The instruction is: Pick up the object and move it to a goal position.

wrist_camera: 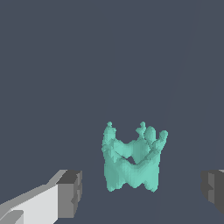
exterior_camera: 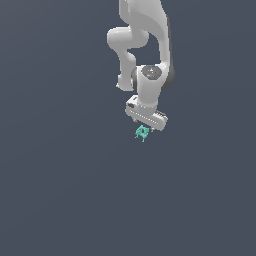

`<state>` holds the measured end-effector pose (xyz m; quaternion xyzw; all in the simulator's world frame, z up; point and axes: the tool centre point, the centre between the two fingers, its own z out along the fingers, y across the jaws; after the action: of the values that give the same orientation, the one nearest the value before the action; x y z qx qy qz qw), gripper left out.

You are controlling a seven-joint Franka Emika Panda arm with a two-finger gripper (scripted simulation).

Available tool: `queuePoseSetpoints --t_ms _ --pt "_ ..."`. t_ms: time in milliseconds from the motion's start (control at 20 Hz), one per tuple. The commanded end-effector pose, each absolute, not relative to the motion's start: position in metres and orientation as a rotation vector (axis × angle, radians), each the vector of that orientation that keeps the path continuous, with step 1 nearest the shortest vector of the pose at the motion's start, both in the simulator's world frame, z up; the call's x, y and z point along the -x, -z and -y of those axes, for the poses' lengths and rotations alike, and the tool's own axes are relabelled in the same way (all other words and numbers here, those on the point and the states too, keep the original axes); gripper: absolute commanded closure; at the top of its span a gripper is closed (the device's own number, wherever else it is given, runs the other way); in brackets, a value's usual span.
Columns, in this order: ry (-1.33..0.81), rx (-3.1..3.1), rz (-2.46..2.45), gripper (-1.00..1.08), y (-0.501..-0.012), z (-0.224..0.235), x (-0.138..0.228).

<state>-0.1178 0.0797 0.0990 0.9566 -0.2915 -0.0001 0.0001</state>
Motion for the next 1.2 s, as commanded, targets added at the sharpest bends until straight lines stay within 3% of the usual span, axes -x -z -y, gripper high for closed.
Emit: queuePoseSetpoints --t_ms 0,850,900,1150 --pt "0.0 -3.005 0.916 -0.92 -0.098 -0.08 0.118" --pt "0.0 -3.003 0.922 -0.92 -0.049 -0.08 0.119" --pt "0.0 -3.003 0.922 1.08 -0.049 -0.08 0.119" --pt "0.0 -3.003 0.922 1.08 -0.049 -0.08 0.119"
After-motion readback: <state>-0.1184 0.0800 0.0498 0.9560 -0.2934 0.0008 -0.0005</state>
